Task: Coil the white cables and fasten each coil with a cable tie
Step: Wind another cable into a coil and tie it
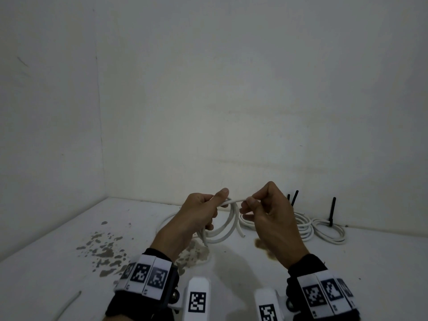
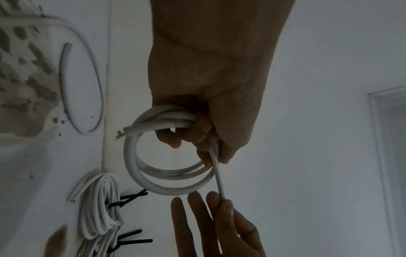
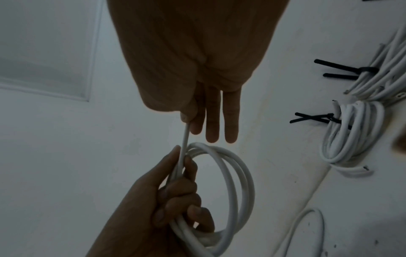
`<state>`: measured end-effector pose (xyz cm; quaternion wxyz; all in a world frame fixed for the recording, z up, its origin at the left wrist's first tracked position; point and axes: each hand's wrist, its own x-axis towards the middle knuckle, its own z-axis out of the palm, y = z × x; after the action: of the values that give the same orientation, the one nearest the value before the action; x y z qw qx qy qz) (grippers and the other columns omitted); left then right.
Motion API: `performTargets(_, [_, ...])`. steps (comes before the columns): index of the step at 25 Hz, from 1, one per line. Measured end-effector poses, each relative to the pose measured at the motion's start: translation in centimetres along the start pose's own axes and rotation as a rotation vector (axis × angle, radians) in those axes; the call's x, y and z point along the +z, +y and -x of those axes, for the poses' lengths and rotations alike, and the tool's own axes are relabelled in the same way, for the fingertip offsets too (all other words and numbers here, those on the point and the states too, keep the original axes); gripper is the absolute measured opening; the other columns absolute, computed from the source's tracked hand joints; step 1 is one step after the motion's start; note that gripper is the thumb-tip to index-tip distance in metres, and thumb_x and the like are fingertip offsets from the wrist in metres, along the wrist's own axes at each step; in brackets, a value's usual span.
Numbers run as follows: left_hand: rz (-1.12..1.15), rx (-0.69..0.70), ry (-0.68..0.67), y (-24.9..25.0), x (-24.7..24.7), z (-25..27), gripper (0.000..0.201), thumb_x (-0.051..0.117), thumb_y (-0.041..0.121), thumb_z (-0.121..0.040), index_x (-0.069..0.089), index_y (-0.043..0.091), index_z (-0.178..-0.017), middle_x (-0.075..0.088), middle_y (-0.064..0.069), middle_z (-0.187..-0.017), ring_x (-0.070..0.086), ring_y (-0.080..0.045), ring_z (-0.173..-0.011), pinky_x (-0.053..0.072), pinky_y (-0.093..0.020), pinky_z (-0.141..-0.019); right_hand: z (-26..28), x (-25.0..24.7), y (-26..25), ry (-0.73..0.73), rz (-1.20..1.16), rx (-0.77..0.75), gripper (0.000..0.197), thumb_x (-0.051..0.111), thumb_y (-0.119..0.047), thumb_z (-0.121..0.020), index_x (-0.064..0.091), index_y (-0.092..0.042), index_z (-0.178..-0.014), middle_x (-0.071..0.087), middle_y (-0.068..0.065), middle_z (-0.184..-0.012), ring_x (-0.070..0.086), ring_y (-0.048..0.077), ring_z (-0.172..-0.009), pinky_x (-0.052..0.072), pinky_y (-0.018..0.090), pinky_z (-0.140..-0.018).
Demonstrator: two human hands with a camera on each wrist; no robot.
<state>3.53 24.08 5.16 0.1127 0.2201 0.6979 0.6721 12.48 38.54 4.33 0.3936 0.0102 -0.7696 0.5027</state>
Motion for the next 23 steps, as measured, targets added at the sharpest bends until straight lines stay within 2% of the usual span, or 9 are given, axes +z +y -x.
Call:
performTargets(3, [0.017, 0.001, 0.024, 0.0, -0.1, 0.0, 0.037, 0.066, 0.047, -0.088, 0.076, 0.012, -0.081, 0.028, 0.007, -0.048, 0.028, -0.009, -0.041, 0.031, -0.022, -0.043, -0.1, -0.5, 0.0, -0.033, 0.045, 0.018, 0.012, 0.059, -0.004, -0.095, 0.051, -0.01, -0.087, 0.073, 0.004, -0.078, 0.07, 0.018, -0.072, 0.061, 0.041, -0.07])
performTargets(6, [-0.068, 0.037, -0.006, -0.2, 0.0, 0.0, 0.035, 0.066, 0.041, -0.09, 0.067, 0.011, -0.073, 0.026, 0.004, -0.049, 0.025, -0.01, -0.038, 0.023, -0.021, -0.042, 0.1, -0.6, -0.4, -0.246, 0.199, 0.115, 0.013, 0.053, -0.015, -0.097, 0.052, -0.025, -0.104, 0.068, -0.003, -0.091, 0.063, 0.011, -0.078, 0.055, 0.034, -0.064])
performTargets(8, [-0.17, 0.039, -0.097, -0.3, 0.6, 0.3, 0.031, 0.062, 0.037, -0.093, 0.063, 0.012, -0.075, 0.029, 0.006, -0.049, 0.027, -0.009, -0.039, 0.024, -0.022, -0.043, 0.1, -0.1, -0.7, -0.352, 0.207, 0.176, 0.016, 0.046, -0.024, -0.101, 0.056, -0.027, -0.113, 0.064, -0.007, -0.103, 0.061, 0.006, -0.09, 0.052, 0.027, -0.069])
performTargets(12, [0.083, -0.047, -0.221, 0.2, 1.0, 0.8, 0.042, 0.051, 0.052, -0.096, 0.055, 0.015, -0.076, 0.029, 0.004, -0.055, 0.021, -0.01, -0.048, 0.018, -0.024, -0.045, 0.5, 0.7, -0.9, -0.361, 0.239, 0.065, 0.022, 0.04, -0.024, -0.103, 0.06, -0.017, -0.098, 0.059, 0.005, -0.075, 0.059, 0.024, -0.068, 0.051, 0.045, -0.068])
performTargets(15, [0.2, -0.013, -0.233, 0.2, 0.2, 0.5, 0.02, 0.061, 0.03, -0.094, 0.06, 0.01, -0.09, 0.043, -0.002, -0.064, 0.035, -0.011, -0.051, 0.034, -0.024, -0.048, 0.4, 0.0, -0.8, -0.335, 0.18, 0.041, 0.02, 0.039, -0.021, -0.106, 0.057, -0.013, -0.104, 0.053, 0.005, -0.072, 0.063, 0.03, -0.065, 0.053, 0.025, -0.052])
performTargets(17, [0.221, 0.004, -0.269, 0.1, -0.2, 0.4, 0.014, 0.063, 0.017, -0.092, 0.065, 0.006, -0.1, 0.05, -0.003, -0.07, 0.046, -0.012, -0.057, 0.047, -0.028, -0.059, 0.1, -0.5, -0.7, -0.326, 0.08, 0.093, 0.02, 0.039, -0.019, -0.106, 0.058, -0.011, -0.105, 0.052, 0.011, -0.074, 0.062, 0.029, -0.068, 0.052, 0.017, -0.054])
performTargets(18, [0.222, 0.0, -0.294, 0.0, -0.4, 0.4, 0.021, 0.065, 0.021, -0.09, 0.066, 0.004, -0.102, 0.052, -0.003, -0.07, 0.049, -0.013, -0.059, 0.051, -0.031, -0.065, 0.0, -0.7, -0.7, -0.325, 0.032, 0.118, 0.021, 0.039, -0.017, -0.106, 0.059, -0.011, -0.106, 0.052, 0.013, -0.075, 0.061, 0.03, -0.07, 0.051, 0.016, -0.056])
performTargets(21, [0.113, -0.077, -0.246, 0.2, -0.2, 0.7, 0.038, 0.069, 0.045, -0.082, 0.07, 0.007, -0.087, 0.053, -0.001, -0.063, 0.054, -0.015, -0.056, 0.055, -0.044, -0.084, -0.2, -1.1, -0.3, -0.274, -0.115, 0.177, 0.022, 0.041, -0.014, -0.106, 0.063, -0.011, -0.108, 0.053, 0.014, -0.075, 0.06, 0.029, -0.07, 0.054, 0.023, -0.063])
performTargets(23, [0.182, -0.123, -0.233, 0.6, 0.6, 1.0, 0.039, 0.067, 0.048, -0.083, 0.057, 0.015, -0.066, 0.039, 0.001, -0.055, 0.043, -0.013, -0.047, 0.057, -0.042, -0.078, -0.4, -1.4, -0.1, -0.273, -0.248, 0.218, 0.021, 0.045, -0.013, -0.105, 0.065, -0.011, -0.11, 0.055, 0.014, -0.071, 0.06, 0.026, -0.065, 0.054, 0.04, -0.071])
